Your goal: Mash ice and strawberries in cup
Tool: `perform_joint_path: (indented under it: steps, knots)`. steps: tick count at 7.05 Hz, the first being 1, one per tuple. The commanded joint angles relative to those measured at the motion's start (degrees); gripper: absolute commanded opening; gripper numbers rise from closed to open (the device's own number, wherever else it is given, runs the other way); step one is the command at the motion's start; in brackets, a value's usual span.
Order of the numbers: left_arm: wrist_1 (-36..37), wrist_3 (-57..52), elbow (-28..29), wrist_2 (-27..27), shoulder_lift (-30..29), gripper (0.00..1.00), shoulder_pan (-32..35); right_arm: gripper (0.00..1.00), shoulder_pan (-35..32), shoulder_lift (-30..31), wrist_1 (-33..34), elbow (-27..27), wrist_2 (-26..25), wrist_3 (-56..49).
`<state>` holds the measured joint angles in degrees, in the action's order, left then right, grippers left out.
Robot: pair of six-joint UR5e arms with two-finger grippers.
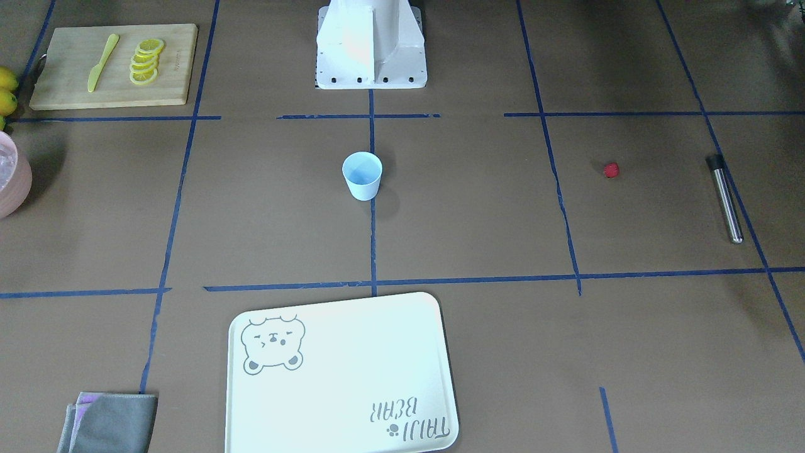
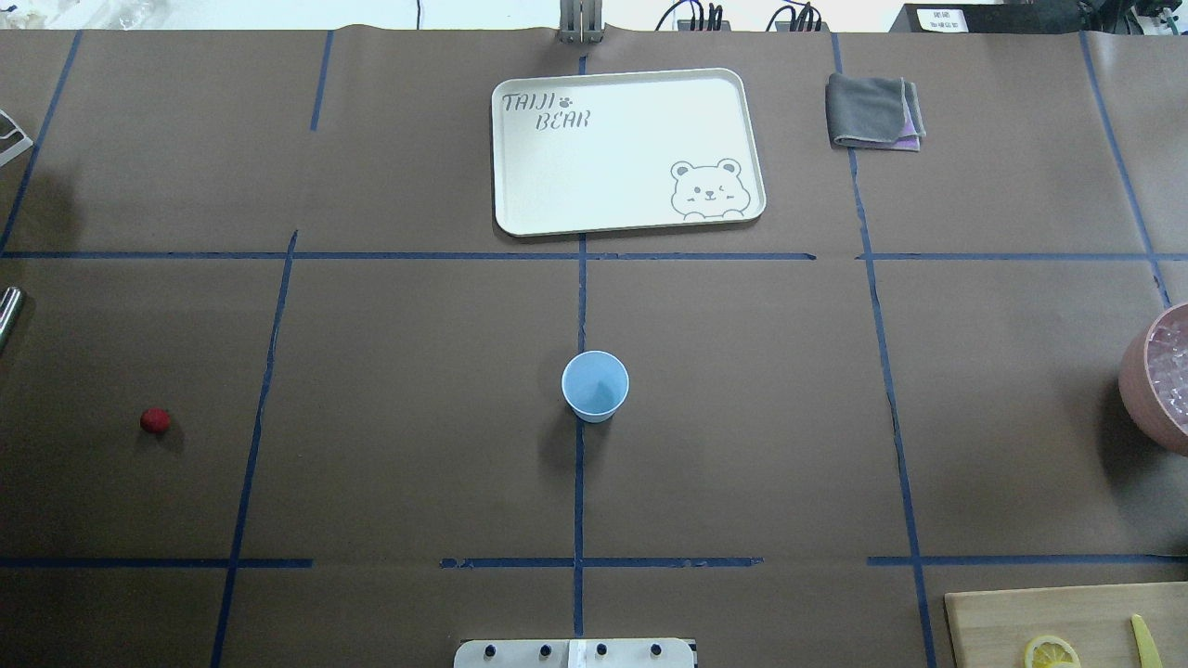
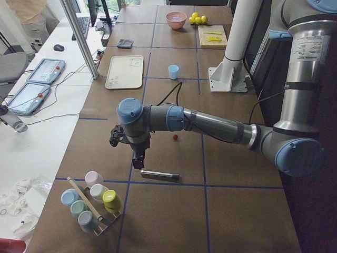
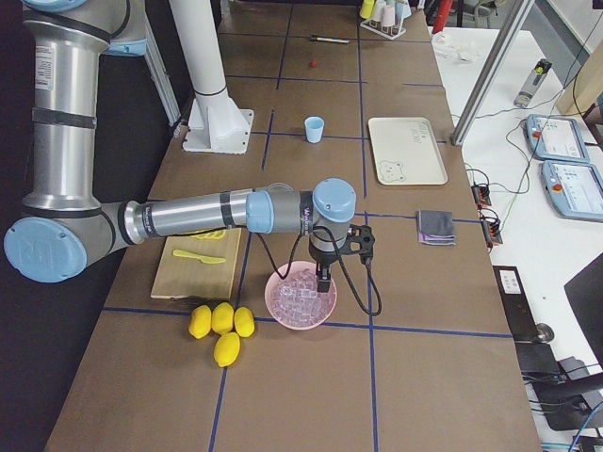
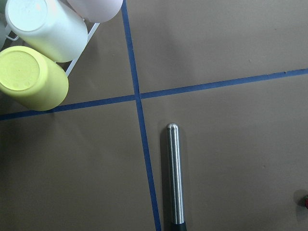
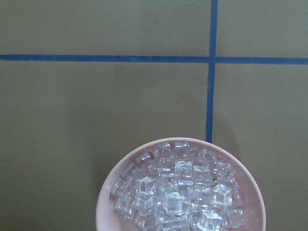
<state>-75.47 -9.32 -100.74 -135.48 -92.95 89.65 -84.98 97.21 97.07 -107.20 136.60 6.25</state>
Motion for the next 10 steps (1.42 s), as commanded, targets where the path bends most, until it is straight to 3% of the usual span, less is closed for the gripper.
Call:
perform_joint_path:
  steps: [1, 2, 3, 4, 10]
  knots:
    - [-0.11, 0.00, -0.07, -0.05, -0.04, 1.00, 0.00, 0.98, 2.17, 2.28, -0.48, -1.86, -0.02, 12.84]
    - [-0.20, 0.00, -0.07, -0.05, -0.04, 1.00, 0.00, 0.95, 3.84, 5.16, -6.14, -2.91, -0.54, 20.13]
    - [-0.20, 0.00, -0.16, -0.05, -0.04, 1.00, 0.00, 0.93, 5.95, 10.93, -16.98, -2.66, -2.03, 25.43]
    - [-0.29, 0.00, -0.16, -0.05, -0.04, 1.00, 0.00, 0.90, 8.58, 12.38, -22.49, -2.66, -3.44, 32.44]
    - [-0.29, 0.09, -2.71, -0.05, 1.54, 1.00, 0.09, 0.90, 14.84, 12.13, -22.89, 2.70, -3.89, 37.00]
